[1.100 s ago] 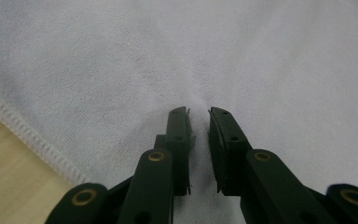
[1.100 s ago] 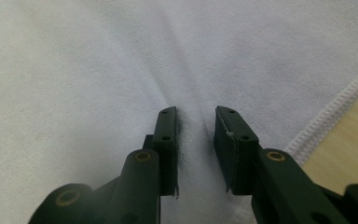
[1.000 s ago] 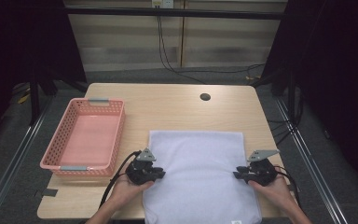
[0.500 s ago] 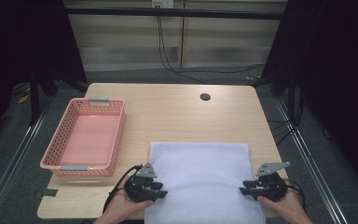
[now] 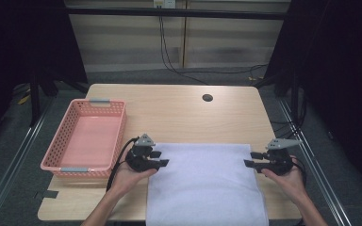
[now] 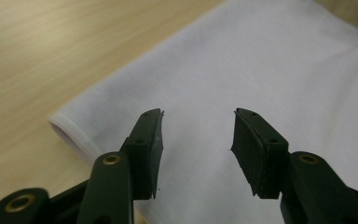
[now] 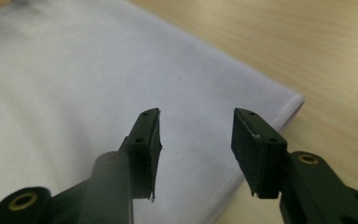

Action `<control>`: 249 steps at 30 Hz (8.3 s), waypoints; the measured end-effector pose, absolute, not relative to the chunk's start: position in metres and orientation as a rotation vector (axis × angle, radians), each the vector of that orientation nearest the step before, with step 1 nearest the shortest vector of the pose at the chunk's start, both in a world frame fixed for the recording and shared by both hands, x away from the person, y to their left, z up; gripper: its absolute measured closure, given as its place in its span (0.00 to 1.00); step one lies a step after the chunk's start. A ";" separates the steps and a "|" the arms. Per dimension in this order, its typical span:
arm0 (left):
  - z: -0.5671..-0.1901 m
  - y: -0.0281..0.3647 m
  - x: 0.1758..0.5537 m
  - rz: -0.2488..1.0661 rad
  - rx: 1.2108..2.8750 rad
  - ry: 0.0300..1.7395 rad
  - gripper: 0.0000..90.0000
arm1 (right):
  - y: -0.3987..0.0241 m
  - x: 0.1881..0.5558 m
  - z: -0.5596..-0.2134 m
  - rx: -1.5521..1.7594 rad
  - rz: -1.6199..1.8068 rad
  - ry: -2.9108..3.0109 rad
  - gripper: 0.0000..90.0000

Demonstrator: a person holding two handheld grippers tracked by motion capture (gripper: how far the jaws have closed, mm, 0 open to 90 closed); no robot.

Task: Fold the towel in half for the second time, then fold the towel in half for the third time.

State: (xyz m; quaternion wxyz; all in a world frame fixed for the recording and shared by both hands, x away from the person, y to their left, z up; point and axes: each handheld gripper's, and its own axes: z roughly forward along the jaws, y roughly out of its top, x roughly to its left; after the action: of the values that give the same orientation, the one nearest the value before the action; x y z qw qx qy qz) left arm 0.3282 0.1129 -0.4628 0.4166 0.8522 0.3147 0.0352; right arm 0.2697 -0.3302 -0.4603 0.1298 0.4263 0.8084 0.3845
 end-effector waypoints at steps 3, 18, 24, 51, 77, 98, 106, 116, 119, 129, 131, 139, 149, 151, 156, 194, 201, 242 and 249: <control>-0.466 0.111 0.345 0.097 2.121 0.825 0.58 | -0.332 0.287 -0.456 1.246 1.127 2.319 0.55; -0.487 0.109 0.380 0.111 2.138 0.911 0.53 | -0.332 0.340 -0.473 1.268 1.032 2.319 0.51; -0.485 0.121 0.383 0.104 2.101 0.958 0.52 | -0.331 0.346 -0.486 1.296 1.017 2.363 0.51; -0.483 0.127 0.383 0.053 2.069 0.915 0.93 | -0.342 0.345 -0.481 1.332 1.086 2.382 0.93; -0.411 0.131 0.437 0.191 1.928 0.921 0.94 | -0.354 0.399 -0.413 1.319 1.271 2.168 0.95; -0.392 0.136 0.391 0.234 1.889 0.809 0.94 | -0.361 0.359 -0.382 1.209 1.397 2.138 0.95; -0.399 0.144 0.336 0.177 1.876 0.742 0.94 | -0.362 0.295 -0.394 1.139 1.428 2.206 0.95; -0.431 0.153 0.279 0.083 1.986 0.728 0.93 | -0.360 0.224 -0.425 1.137 1.409 2.289 0.94; -0.448 0.152 0.267 0.047 2.062 0.716 0.92 | -0.355 0.212 -0.442 1.164 1.337 2.382 0.93; -0.475 0.160 0.243 -0.074 2.157 0.695 0.86 | -0.351 0.189 -0.466 1.176 1.182 2.525 0.84; -0.475 0.165 0.239 -0.088 2.151 0.702 0.84 | -0.352 0.184 -0.466 1.174 1.178 2.540 0.81; -0.465 0.180 0.249 -0.037 2.086 0.740 0.69 | -0.354 0.176 -0.457 1.210 1.212 2.461 0.67; -0.479 0.137 0.298 -0.040 2.186 0.727 0.71 | -0.307 0.224 -0.471 1.198 1.170 2.497 0.63; -0.485 0.133 0.298 -0.033 2.220 0.737 0.70 | -0.302 0.232 -0.478 1.217 1.138 2.499 0.60; -0.493 0.131 0.296 -0.036 2.212 0.750 0.70 | -0.297 0.234 -0.491 1.183 1.027 2.512 0.63; -0.466 0.119 0.361 0.039 2.074 0.867 0.44 | -0.187 0.234 -0.467 0.908 1.269 2.635 0.48; -0.477 0.121 0.360 0.049 2.097 0.894 0.43 | -0.131 0.244 -0.472 0.807 1.265 2.755 0.42; -0.498 0.110 0.370 0.002 2.187 0.857 0.74 | -0.087 0.246 -0.498 0.747 1.239 2.687 0.87; -0.487 0.115 0.370 -0.095 2.036 0.902 0.92 | -0.093 0.247 -0.482 0.751 1.298 2.669 0.88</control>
State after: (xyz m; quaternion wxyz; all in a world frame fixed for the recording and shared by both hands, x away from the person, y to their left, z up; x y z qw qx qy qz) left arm 0.3700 0.1152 -0.4866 0.4407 0.8199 0.3634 -0.0382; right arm 0.2468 -0.0928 -0.4816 0.0399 0.2452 0.8711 0.4236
